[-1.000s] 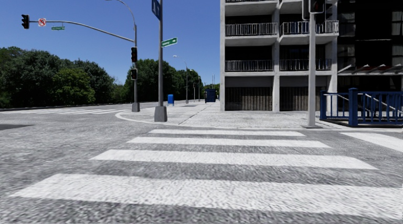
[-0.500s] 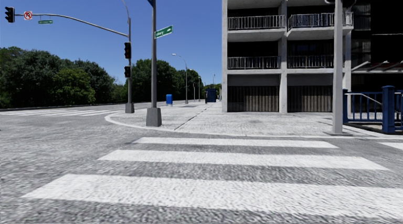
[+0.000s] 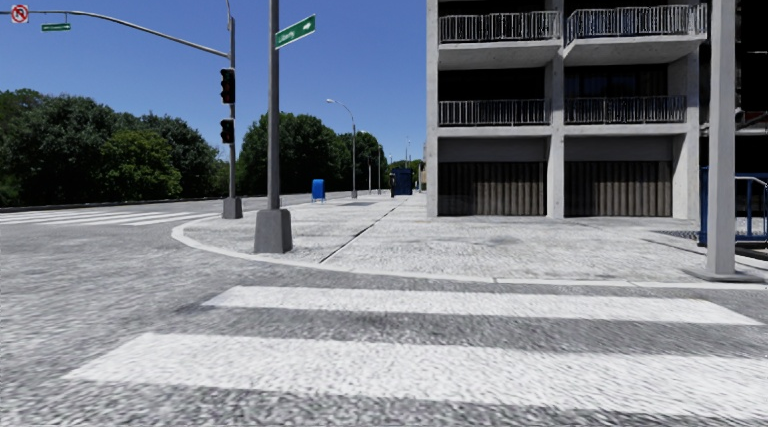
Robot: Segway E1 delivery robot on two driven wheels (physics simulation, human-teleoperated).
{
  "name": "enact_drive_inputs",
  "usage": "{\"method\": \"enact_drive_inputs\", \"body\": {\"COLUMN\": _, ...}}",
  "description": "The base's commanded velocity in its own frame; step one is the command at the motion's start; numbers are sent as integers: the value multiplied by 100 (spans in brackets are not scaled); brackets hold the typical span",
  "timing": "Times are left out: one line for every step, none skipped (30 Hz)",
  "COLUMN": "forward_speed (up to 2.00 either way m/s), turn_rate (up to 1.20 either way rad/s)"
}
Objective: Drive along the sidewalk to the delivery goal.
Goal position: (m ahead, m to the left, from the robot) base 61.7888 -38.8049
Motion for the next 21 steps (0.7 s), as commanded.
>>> {"method": "enact_drive_inputs", "body": {"forward_speed": 200, "turn_rate": 0}}
{"method": "enact_drive_inputs", "body": {"forward_speed": 200, "turn_rate": 0}}
{"method": "enact_drive_inputs", "body": {"forward_speed": 200, "turn_rate": 0}}
{"method": "enact_drive_inputs", "body": {"forward_speed": 200, "turn_rate": 0}}
{"method": "enact_drive_inputs", "body": {"forward_speed": 200, "turn_rate": 0}}
{"method": "enact_drive_inputs", "body": {"forward_speed": 200, "turn_rate": 0}}
{"method": "enact_drive_inputs", "body": {"forward_speed": 200, "turn_rate": 0}}
{"method": "enact_drive_inputs", "body": {"forward_speed": 200, "turn_rate": 0}}
{"method": "enact_drive_inputs", "body": {"forward_speed": 200, "turn_rate": 0}}
{"method": "enact_drive_inputs", "body": {"forward_speed": 200, "turn_rate": -1}}
{"method": "enact_drive_inputs", "body": {"forward_speed": 200, "turn_rate": -11}}
{"method": "enact_drive_inputs", "body": {"forward_speed": 200, "turn_rate": -11}}
{"method": "enact_drive_inputs", "body": {"forward_speed": 200, "turn_rate": -15}}
{"method": "enact_drive_inputs", "body": {"forward_speed": 200, "turn_rate": -16}}
{"method": "enact_drive_inputs", "body": {"forward_speed": 200, "turn_rate": -16}}
{"method": "enact_drive_inputs", "body": {"forward_speed": 200, "turn_rate": -16}}
{"method": "enact_drive_inputs", "body": {"forward_speed": 200, "turn_rate": -17}}
{"method": "enact_drive_inputs", "body": {"forward_speed": 200, "turn_rate": -17}}
{"method": "enact_drive_inputs", "body": {"forward_speed": 200, "turn_rate": -17}}
{"method": "enact_drive_inputs", "body": {"forward_speed": 200, "turn_rate": -17}}
{"method": "enact_drive_inputs", "body": {"forward_speed": 200, "turn_rate": -17}}
